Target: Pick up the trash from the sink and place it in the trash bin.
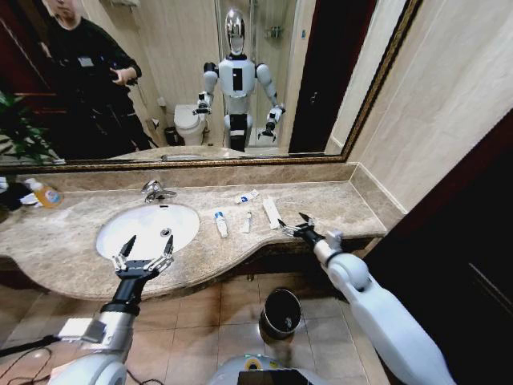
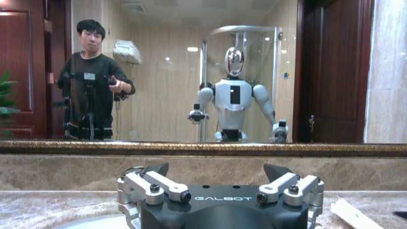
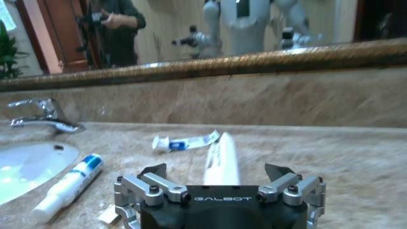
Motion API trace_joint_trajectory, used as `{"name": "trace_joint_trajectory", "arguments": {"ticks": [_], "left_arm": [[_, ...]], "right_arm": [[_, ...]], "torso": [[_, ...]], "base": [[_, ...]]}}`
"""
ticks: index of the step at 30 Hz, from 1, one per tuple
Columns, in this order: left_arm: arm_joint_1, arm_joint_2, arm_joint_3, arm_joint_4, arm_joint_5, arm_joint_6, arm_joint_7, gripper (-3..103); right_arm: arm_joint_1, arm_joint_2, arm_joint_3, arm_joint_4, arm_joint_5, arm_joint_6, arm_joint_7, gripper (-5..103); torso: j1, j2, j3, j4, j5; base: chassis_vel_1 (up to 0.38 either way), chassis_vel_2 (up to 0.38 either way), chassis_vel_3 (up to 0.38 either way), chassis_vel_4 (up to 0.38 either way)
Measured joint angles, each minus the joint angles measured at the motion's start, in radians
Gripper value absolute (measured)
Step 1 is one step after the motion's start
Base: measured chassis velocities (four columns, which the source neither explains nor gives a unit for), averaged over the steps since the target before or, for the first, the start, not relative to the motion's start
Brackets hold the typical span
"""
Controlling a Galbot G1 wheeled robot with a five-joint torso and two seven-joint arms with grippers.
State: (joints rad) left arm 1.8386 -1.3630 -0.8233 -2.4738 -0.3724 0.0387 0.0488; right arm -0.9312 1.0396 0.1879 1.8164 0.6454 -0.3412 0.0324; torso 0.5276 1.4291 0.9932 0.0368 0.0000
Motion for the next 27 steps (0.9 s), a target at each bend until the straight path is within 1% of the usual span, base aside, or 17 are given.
{"name": "trace_joint_trajectory", "arguments": {"ticks": [2, 3, 4, 6, 7, 9, 10, 12, 18, 22, 24, 25, 26, 27], "left_arm": [[0.0, 0.0, 0.0, 0.0, 0.0, 0.0, 0.0, 100], [0.0, 0.0, 0.0, 0.0, 0.0, 0.0, 0.0, 100], [0.0, 0.0, 0.0, 0.0, 0.0, 0.0, 0.0, 100], [0.0, 0.0, 0.0, 0.0, 0.0, 0.0, 0.0, 100], [0.0, 0.0, 0.0, 0.0, 0.0, 0.0, 0.0, 100], [0.0, 0.0, 0.0, 0.0, 0.0, 0.0, 0.0, 100], [0.0, 0.0, 0.0, 0.0, 0.0, 0.0, 0.0, 100], [0.0, 0.0, 0.0, 0.0, 0.0, 0.0, 0.0, 100], [0.0, 0.0, 0.0, 0.0, 0.0, 0.0, 0.0, 100], [0.0, 0.0, 0.0, 0.0, 0.0, 0.0, 0.0, 100], [0.0, 0.0, 0.0, 0.0, 0.0, 0.0, 0.0, 100], [0.0, 0.0, 0.0, 0.0, 0.0, 0.0, 0.0, 100], [0.0, 0.0, 0.0, 0.0, 0.0, 0.0, 0.0, 100], [0.0, 0.0, 0.0, 0.0, 0.0, 0.0, 0.0, 100]], "right_arm": [[0.05, 0.017, -0.03, -0.036, 0.008, -0.01, 0.004, 100], [0.05, 0.017, -0.03, -0.036, 0.008, -0.01, 0.004, 100], [0.094, 0.035, -0.061, -0.074, 0.014, -0.017, 0.009, 100], [0.153, 0.064, -0.095, -0.134, 0.022, -0.019, 0.014, 100], [0.153, 0.064, -0.095, -0.134, 0.022, -0.019, 0.014, 100], [0.209, 0.091, -0.126, -0.202, 0.028, -0.019, 0.02, 100], [0.209, 0.091, -0.126, -0.202, 0.028, -0.019, 0.02, 100], [0.253, 0.11, -0.152, -0.259, 0.026, -0.019, 0.02, 100], [0.296, 0.13, -0.177, -0.327, 0.021, -0.021, 0.022, 100], [0.295, 0.137, -0.187, -0.34, 0.02, -0.034, 0.057, 101], [0.287, 0.137, -0.192, -0.341, 0.02, -0.037, 0.068, 95], [0.284, 0.137, -0.193, -0.342, 0.019, -0.037, 0.069, 90], [0.284, 0.137, -0.193, -0.342, 0.019, -0.037, 0.069, 90], [0.283, 0.137, -0.194, -0.342, 0.018, -0.037, 0.071, 84]], "torso": [[0.0, 0.0, 0.0, 0.0002, 0.0001], [0.0, 0.0, 0.0, 0.0002, 0.0001], [0.0, 0.0, 0.0, 0.0, -0.0003], [0.0, 0.0, 0.0, 0.0001, 0.0001], [0.0, 0.0, 0.0, 0.0001, 0.0001], [0.0, 0.0, 0.0, 0.0002, -0.0002], [0.0, 0.0, 0.0, 0.0002, -0.0002], [0.0, 0.0, 0.0, 0.0001, -0.0001], [0.0, 0.0, 0.0, 0.0001, -0.0002], [0.0, 0.0, 0.0, 0.0001, -0.0001], [0.0, 0.0, 0.0, 0.0, 0.0], [0.0, 0.0, 0.0, 0.0, 0.0], [0.0, 0.0, 0.0, 0.0, 0.0], [0.0, 0.0, 0.0, 0.0, 0.0]], "base": [[0.0, 0.0, 0.0, 0.0], [0.0, 0.0, 0.0, 0.0], [0.0, 0.0, 0.0, 0.0], [0.0, 0.0, 0.0, 0.0], [0.0, 0.0, 0.0, 0.0], [0.0, 0.0, 0.0, 0.0], [0.0, 0.0, 0.0, 0.0], [0.0, 0.0, 0.0, 0.0], [0.0, 0.0, 0.0, 0.0], [0.0, 0.0, 0.0, 0.0], [0.0, 0.0, 0.0, 0.0], [0.0, 0.0, 0.0, 0.0], [0.0, 0.0, 0.0, 0.0], [0.0, 0.0, 0.0, 0.0]]}}
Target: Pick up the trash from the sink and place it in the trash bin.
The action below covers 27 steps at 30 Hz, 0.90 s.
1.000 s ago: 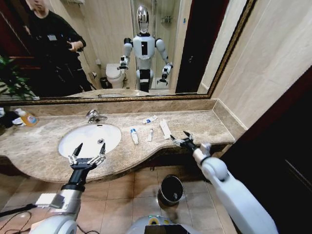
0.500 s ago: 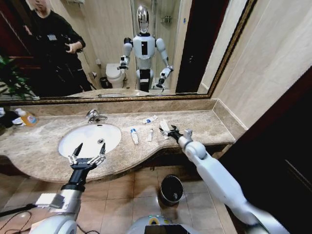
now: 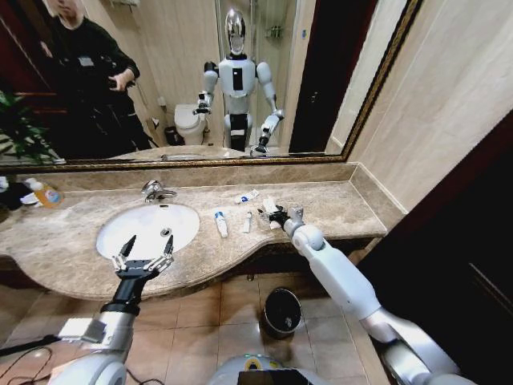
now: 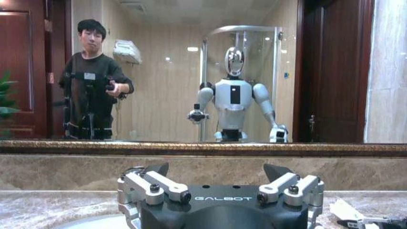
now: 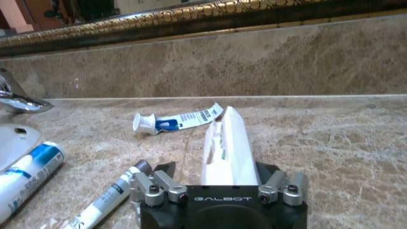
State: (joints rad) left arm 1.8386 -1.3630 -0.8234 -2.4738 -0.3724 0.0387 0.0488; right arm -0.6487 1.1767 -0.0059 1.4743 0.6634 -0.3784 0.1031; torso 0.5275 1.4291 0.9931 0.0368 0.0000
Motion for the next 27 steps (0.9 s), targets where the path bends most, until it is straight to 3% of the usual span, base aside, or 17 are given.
{"name": "trace_joint_trajectory", "arguments": {"ticks": [2, 6, 10, 17, 20, 23, 27], "left_arm": [[0.0, 0.0, 0.0, 0.0, 0.0, 0.0, 0.0, 100], [0.0, 0.0, 0.0, 0.0, 0.0, 0.0, 0.0, 100], [0.0, 0.0, 0.0, 0.0, 0.0, 0.0, 0.0, 100], [0.0, 0.0, 0.0, 0.0, 0.0, 0.0, 0.0, 100], [0.0, 0.0, 0.0, 0.0, 0.0, 0.0, 0.0, 100], [0.0, 0.0, 0.0, 0.0, 0.0, 0.0, 0.0, 100], [0.0, 0.0, 0.0, 0.0, 0.0, 0.0, 0.0, 100]], "right_arm": [[-0.002, 0.0, 0.0, 0.0, -0.001, 0.002, 0.005, 79], [-0.006, -0.001, 0.0, 0.011, -0.002, 0.008, 0.015, 57], [-0.009, -0.005, 0.001, 0.019, -0.002, 0.008, 0.02, 52], [-0.015, -0.007, -0.004, 0.025, -0.003, 0.013, 0.036, 19], [-0.017, -0.01, -0.006, 0.033, -0.003, 0.014, 0.037, 14], [-0.034, -0.027, -0.008, 0.078, -0.002, 0.013, 0.046, 2], [-0.061, -0.064, -0.008, 0.169, 0.009, 0.013, 0.061, 0]], "torso": [[0.0, 0.0, 0.0, 0.0, 0.0], [0.0, 0.0, 0.0, 0.0, 0.0], [0.0, 0.0, 0.0, 0.0, 0.0], [0.0, 0.0, 0.0, 0.0001, 0.0], [0.0, 0.0, 0.0, 0.0001, 0.0], [0.0, 0.0, 0.0, 0.0001, 0.0001], [0.0, 0.0, 0.0, 0.0001, 0.0001]], "base": [[0.0, 0.0, 0.0, 0.0], [0.0, 0.0, 0.0, 0.0], [0.0, 0.0, 0.0, 0.0], [0.0, 0.0, 0.0, 0.0], [0.0, 0.0, 0.0, 0.0], [0.0, 0.0, 0.0, 0.0], [0.0, 0.0, 0.0, 0.0]]}}
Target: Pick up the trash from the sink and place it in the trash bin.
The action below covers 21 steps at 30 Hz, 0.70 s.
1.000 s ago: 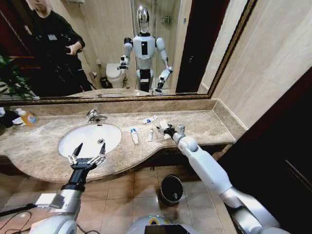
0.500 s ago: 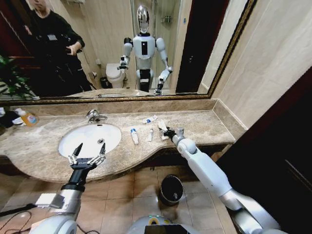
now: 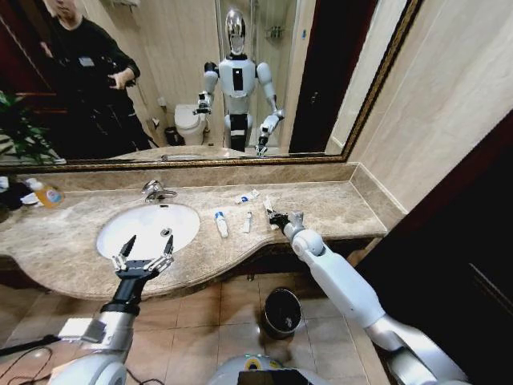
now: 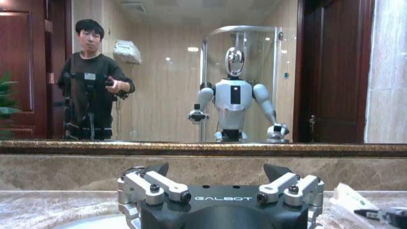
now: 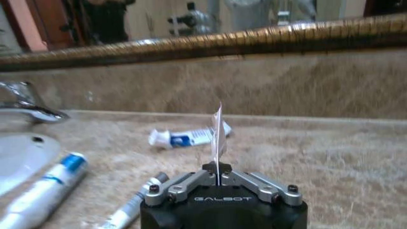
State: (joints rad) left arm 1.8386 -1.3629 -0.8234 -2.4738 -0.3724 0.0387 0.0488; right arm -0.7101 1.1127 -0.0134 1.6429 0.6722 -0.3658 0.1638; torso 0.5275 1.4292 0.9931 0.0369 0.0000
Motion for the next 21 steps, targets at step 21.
{"name": "trace_joint_trajectory", "arguments": {"ticks": [21], "left_arm": [[0.0, 0.0, 0.0, 0.0, 0.0, 0.0, 0.0, 100]], "right_arm": [[-0.546, -0.293, 0.225, 0.569, 0.033, 0.012, 0.096, 0]], "torso": [[0.0, 0.0, 0.0, 0.0, 0.0001]], "base": [[0.0, 0.0, 0.0, 0.0]]}}
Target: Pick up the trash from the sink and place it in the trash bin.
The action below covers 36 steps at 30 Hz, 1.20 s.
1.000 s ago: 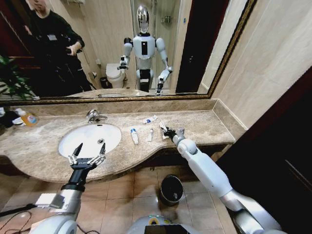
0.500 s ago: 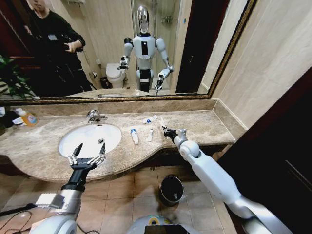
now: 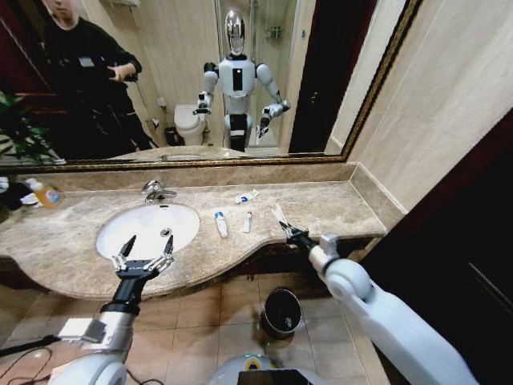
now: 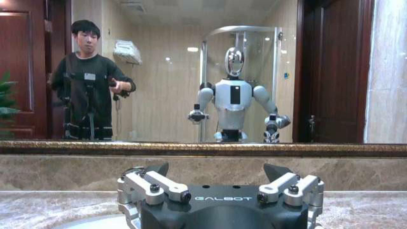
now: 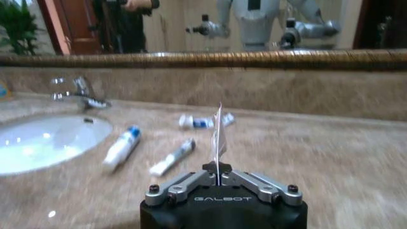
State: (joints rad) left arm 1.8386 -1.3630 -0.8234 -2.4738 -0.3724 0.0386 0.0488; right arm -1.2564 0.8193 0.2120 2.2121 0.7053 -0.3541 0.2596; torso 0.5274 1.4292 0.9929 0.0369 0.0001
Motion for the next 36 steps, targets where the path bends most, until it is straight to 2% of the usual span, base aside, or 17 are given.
{"name": "trace_joint_trajectory", "arguments": {"ticks": [2, 3, 5, 6, 7, 10, 13, 14, 18, 21, 23, 26, 34, 36], "left_arm": [[0.0, 0.0, 0.0, 0.0, 0.0, 0.0, 0.0, 100], [0.0, 0.0, 0.0, 0.0, 0.0, 0.0, 0.0, 100], [0.0, 0.0, 0.0, 0.0, 0.0, 0.0, 0.0, 100], [0.0, 0.0, 0.0, 0.0, 0.0, 0.0, 0.0, 100], [0.0, 0.0, 0.0, 0.0, 0.0, 0.0, 0.0, 100], [0.0, 0.0, 0.0, 0.0, 0.0, 0.0, 0.0, 100], [0.0, 0.0, 0.0, 0.0, 0.0, 0.0, 0.0, 100], [0.0, 0.0, 0.0, 0.0, 0.0, 0.0, 0.0, 100], [0.0, 0.0, 0.0, 0.0, 0.0, 0.0, 0.0, 100], [0.0, 0.0, 0.0, 0.0, 0.0, 0.0, 0.0, 100], [0.0, 0.0, 0.0, 0.0, 0.0, 0.0, 0.0, 100], [0.0, 0.0, 0.0, 0.0, 0.0, 0.0, 0.0, 100], [0.0, 0.0, 0.0, 0.0, 0.0, 0.0, 0.0, 100], [0.0, 0.0, 0.0, 0.0, 0.0, 0.0, 0.0, 100]], "right_arm": [[-0.073, 0.011, 0.02, 0.02, -0.031, 0.011, 0.008, 0], [-0.148, 0.038, 0.037, 0.025, -0.08, 0.03, 0.007, 0], [-0.174, 0.054, 0.04, 0.02, -0.102, 0.039, 0.004, 0], [-0.21, 0.085, 0.042, -0.006, -0.14, 0.061, 0.001, 0], [-0.21, 0.085, 0.042, -0.006, -0.14, 0.061, 0.001, 0], [-0.259, 0.162, 0.028, -0.122, -0.236, 0.113, -0.014, 0], [-0.269, 0.193, 0.024, -0.165, -0.262, 0.12, -0.025, 0], [-0.272, 0.225, 0.018, -0.215, -0.274, 0.12, -0.036, 0], [-0.26, 0.268, 0.006, -0.293, -0.299, 0.127, -0.058, 0], [-0.21, 0.332, -0.012, -0.477, -0.35, 0.153, -0.088, 0], [-0.193, 0.345, -0.015, -0.523, -0.36, 0.163, -0.092, 0], [-0.117, 0.396, -0.024, -0.717, -0.397, 0.2, -0.112, 0], [-0.035, 0.483, -0.017, -0.928, -0.429, 0.235, -0.149, 0], [-0.013, 0.521, -0.009, -1.012, -0.468, 0.283, -0.173, 0]], "torso": [[0.0, 0.0, 0.0, -0.0002, -0.0001], [0.0, 0.0, 0.0, -0.0002, 0.0], [0.0, 0.0, 0.0, -0.0003, -0.0001], [0.0, 0.0, 0.0, -0.0001, -0.0005], [0.0, 0.0, 0.0, -0.0001, -0.0005], [0.0, 0.0, 0.0, -0.0002, 0.0001], [0.0, 0.0, 0.0, -0.0001, -0.0002], [0.0, 0.0, 0.0, -0.0002, -0.0002], [0.0, 0.0, 0.0, -0.0001, -0.0002], [0.0, 0.0, 0.0, 0.0, 0.0], [0.0, 0.0, 0.0, -0.0001, -0.0001], [0.0, 0.0, 0.0, 0.0001, -0.0002], [0.0, 0.0, 0.0, 0.0, -0.0002], [0.0, 0.0, 0.0, 0.0, -0.0003]], "base": [[0.0, 0.0, 0.0, 0.0], [0.0, 0.0, 0.0, 0.0], [0.0, 0.0, 0.0, 0.0], [0.0, 0.0, 0.0, 0.0], [0.0, 0.0, 0.0, 0.0], [0.0, 0.0, 0.0, 0.0], [0.0, 0.0, 0.0, 0.0], [0.0, 0.0, 0.0, 0.0], [0.0, 0.0, 0.0, 0.0], [0.0, 0.0, 0.0, 0.0], [0.0, 0.0, 0.0, 0.0], [0.0, 0.0, 0.0, 0.0], [0.0, 0.0, 0.0, 0.0], [0.0, 0.0, 0.0, 0.0]]}}
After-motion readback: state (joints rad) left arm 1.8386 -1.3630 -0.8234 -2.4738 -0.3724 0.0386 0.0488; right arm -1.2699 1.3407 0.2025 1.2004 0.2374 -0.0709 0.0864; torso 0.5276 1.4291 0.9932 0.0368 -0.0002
